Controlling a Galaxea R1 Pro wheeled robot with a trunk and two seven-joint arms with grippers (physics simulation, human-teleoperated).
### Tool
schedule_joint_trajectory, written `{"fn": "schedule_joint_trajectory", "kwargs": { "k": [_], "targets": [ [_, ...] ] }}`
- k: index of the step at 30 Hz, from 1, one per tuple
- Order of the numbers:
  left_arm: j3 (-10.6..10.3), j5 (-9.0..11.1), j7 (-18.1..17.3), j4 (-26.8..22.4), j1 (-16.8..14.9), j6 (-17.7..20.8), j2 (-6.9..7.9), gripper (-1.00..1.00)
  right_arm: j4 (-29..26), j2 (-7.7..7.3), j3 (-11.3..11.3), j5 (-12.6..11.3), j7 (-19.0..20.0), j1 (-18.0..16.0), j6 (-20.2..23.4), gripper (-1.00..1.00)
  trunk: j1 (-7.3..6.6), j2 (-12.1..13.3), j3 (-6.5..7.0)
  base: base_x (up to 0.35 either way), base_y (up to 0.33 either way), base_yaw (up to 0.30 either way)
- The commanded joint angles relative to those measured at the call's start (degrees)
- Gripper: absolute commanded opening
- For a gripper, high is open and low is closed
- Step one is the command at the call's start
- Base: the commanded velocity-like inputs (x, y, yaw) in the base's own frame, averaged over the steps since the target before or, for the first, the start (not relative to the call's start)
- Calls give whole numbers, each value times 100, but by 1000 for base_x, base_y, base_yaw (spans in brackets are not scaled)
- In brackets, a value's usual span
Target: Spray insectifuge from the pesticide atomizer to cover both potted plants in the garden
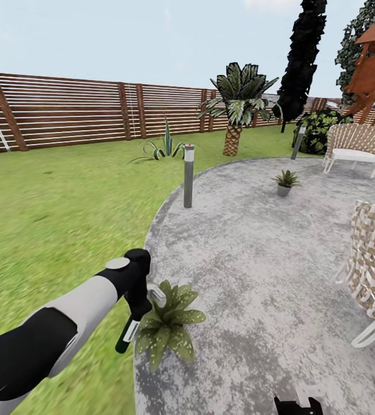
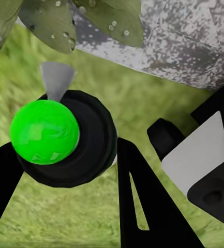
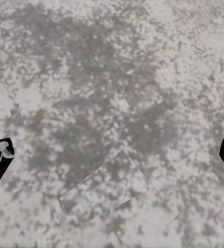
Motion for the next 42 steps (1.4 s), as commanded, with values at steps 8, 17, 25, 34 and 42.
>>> {"fn": "schedule_joint_trajectory", "kwargs": {
  "k": [8, 17, 25, 34, 42],
  "targets": [
    [-337, -56, -348, -10, 31, 49, -8, -100, -9, -12, -57, 15, 41, -3, -16, 100, -1, -2, -5, 236, 57, 0],
    [-313, -109, -403, -12, 55, 48, -20, -100, -18, -17, -58, 15, 35, -3, -16, 100, -1, -2, -5, 127, 16, 0],
    [-311, -192, -403, -12, 352, 39, -24, -100, -18, -17, -58, 15, 41, -3, -16, 100, -1, -2, -5, 0, 0, 0],
    [-311, -203, -403, -11, 365, 39, -125, -100, -10, -17, -50, 16, 42, -3, -16, 100, -1, -2, -5, 45, 0, 0],
    [-337, -207, -394, -8, 484, 39, -74, -100, -9, -17, -50, 20, 41, -3, -16, 100, -1, -2, -5, 32, 0, 0]
  ]
}}
